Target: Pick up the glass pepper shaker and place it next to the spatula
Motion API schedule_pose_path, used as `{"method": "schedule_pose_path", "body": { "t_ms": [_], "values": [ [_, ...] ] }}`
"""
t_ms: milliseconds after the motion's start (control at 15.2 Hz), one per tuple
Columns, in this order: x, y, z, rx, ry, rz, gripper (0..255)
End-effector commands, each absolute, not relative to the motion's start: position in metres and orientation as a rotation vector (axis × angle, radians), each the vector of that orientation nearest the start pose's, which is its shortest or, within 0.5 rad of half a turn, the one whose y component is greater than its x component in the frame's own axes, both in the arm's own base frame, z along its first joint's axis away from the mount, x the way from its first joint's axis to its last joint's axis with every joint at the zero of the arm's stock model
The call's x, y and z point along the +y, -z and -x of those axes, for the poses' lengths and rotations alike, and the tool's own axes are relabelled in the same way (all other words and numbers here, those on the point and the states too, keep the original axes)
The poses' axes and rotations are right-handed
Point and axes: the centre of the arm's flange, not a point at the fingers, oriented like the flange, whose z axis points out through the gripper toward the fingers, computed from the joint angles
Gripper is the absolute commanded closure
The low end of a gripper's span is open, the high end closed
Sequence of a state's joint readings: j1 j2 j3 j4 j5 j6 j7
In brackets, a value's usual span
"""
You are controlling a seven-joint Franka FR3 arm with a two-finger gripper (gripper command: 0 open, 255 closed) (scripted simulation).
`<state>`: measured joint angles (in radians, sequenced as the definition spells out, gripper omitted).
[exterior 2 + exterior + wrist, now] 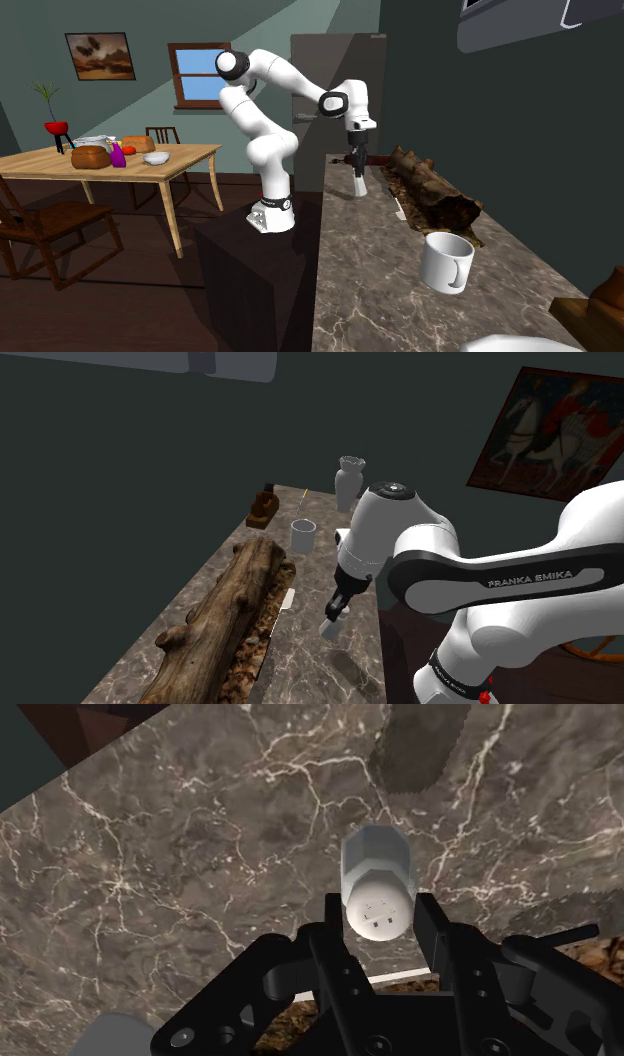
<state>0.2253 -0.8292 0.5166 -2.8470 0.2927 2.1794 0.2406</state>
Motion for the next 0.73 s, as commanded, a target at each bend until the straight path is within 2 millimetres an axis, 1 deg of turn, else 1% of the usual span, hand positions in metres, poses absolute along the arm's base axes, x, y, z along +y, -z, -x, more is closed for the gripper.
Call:
{"method": "schedule_pose_path", "body": {
  "t_ms": [0, 132, 198, 660],
  "values": [
    [0.206, -0.385, -0.242, -0.342, 0.255, 3.179, 255],
    [0.206, -0.374, -0.242, -0.342, 0.255, 3.179, 255],
    [0.206, -0.373, -0.242, -0.342, 0.255, 3.179, 255],
    [0.206, -0.373, -0.242, -0.342, 0.255, 3.179, 255]
  ]
}}
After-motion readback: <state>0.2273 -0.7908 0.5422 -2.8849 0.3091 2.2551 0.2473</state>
